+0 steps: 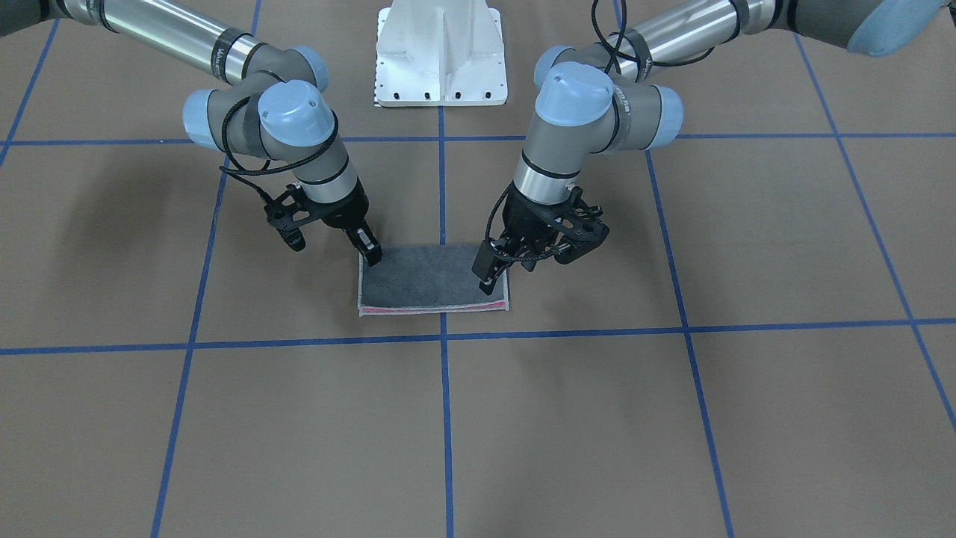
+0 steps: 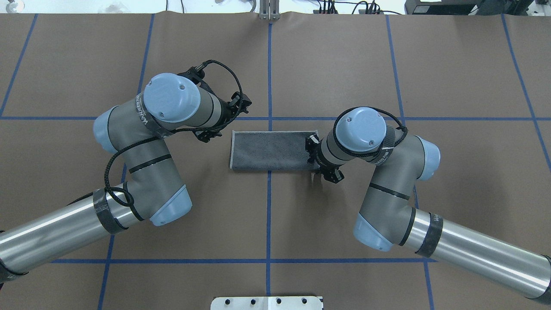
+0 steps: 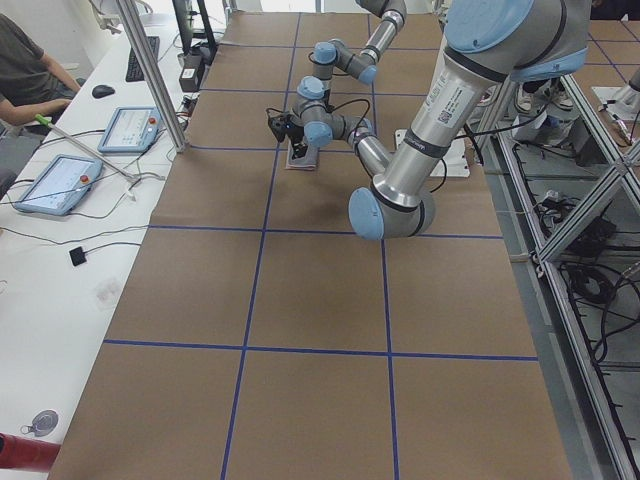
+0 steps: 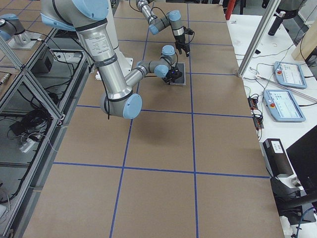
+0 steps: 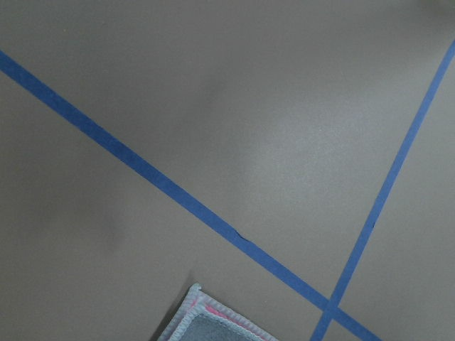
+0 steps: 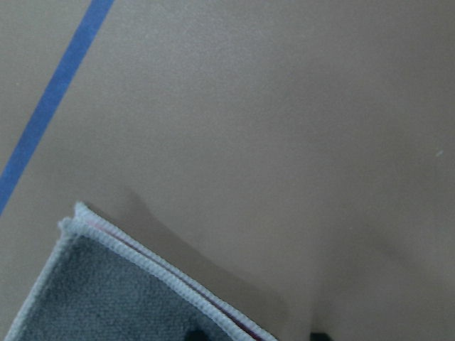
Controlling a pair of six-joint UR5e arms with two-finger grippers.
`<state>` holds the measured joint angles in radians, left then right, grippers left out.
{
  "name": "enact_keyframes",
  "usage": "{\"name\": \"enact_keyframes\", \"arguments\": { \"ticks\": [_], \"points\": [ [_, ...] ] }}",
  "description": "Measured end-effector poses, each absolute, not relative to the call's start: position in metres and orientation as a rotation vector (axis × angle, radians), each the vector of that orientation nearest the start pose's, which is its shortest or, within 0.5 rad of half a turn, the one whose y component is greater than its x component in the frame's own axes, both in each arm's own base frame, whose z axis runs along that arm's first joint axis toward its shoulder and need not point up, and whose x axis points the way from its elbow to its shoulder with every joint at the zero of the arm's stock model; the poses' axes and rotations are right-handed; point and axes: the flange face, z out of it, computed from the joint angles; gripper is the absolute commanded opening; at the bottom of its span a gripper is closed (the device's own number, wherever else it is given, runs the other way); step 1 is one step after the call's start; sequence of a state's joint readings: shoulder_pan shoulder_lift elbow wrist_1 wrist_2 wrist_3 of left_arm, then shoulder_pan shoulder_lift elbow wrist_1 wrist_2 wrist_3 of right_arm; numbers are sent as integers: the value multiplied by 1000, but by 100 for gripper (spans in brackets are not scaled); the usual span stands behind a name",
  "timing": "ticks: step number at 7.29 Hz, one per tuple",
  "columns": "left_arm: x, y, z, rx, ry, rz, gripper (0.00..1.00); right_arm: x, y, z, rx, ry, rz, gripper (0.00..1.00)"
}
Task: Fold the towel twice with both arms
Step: 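Lower the right gripper onto the folded towel's end nearest it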
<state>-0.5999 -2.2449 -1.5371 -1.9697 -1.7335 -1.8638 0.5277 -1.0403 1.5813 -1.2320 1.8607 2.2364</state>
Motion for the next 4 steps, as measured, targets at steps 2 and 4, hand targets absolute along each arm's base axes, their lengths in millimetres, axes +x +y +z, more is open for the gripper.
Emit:
{"name": "enact_keyframes", "arguments": {
  "ticks": [2, 4],
  "points": [
    [524, -500, 224, 13, 1073, -724, 100, -541, -436, 313, -343, -890, 975, 0],
    [524, -501, 223, 12, 1074, -726, 100, -538, -433, 310, -343, -897, 968, 0]
  ]
}}
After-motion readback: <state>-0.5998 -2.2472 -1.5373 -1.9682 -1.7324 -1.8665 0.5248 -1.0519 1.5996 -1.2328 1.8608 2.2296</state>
